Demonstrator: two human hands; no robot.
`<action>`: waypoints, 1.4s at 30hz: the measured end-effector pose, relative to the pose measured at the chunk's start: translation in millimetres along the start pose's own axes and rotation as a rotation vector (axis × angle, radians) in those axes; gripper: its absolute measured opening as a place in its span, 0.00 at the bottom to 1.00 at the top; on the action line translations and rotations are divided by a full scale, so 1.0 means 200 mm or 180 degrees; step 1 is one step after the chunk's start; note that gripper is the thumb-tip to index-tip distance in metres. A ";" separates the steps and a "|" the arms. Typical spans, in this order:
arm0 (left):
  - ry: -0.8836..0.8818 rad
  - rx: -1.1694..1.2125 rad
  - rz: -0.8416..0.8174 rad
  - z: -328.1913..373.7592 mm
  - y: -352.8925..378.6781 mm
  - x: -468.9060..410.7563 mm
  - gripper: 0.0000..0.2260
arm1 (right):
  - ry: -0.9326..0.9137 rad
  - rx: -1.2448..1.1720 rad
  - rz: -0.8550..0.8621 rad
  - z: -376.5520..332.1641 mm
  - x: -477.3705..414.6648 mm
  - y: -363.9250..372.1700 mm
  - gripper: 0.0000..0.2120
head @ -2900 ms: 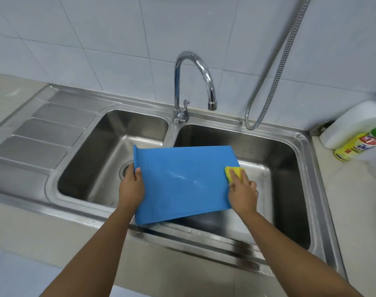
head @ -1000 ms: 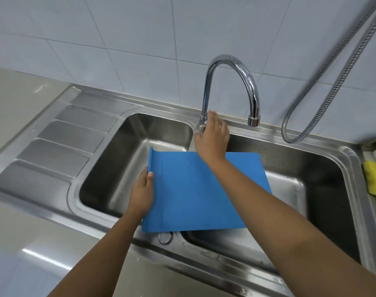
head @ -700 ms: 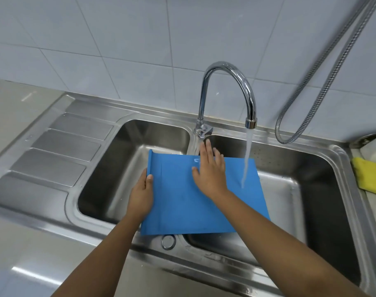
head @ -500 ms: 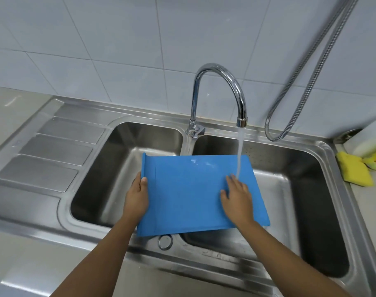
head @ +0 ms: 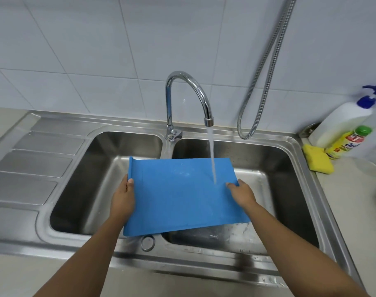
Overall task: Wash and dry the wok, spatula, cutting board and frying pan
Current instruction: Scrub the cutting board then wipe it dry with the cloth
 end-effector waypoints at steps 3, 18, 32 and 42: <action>0.0032 0.0042 0.0032 0.05 0.05 0.02 0.15 | 0.0236 -0.0227 0.0044 0.06 -0.06 -0.09 0.15; -0.0701 0.1013 -0.1126 0.29 0.63 0.24 0.15 | 0.0354 -0.0714 0.0918 0.10 -0.14 -0.88 0.30; -0.0920 0.1255 -0.1091 0.28 0.74 0.28 0.15 | 0.0003 -0.0834 0.1007 -0.01 -0.15 -1.00 0.11; -0.0384 0.0731 -0.0225 0.31 0.39 0.15 0.17 | 0.0637 -0.1225 0.0395 0.15 -0.06 -0.65 0.10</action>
Point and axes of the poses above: each hand's wrist, its own x-axis away from the middle knuckle, its own y-axis out of the palm, z = x × y, the point moved 8 cm from there along -x, towards the middle knuckle, and after that the axes turned 8 degrees about z, right-handed, at the moved point
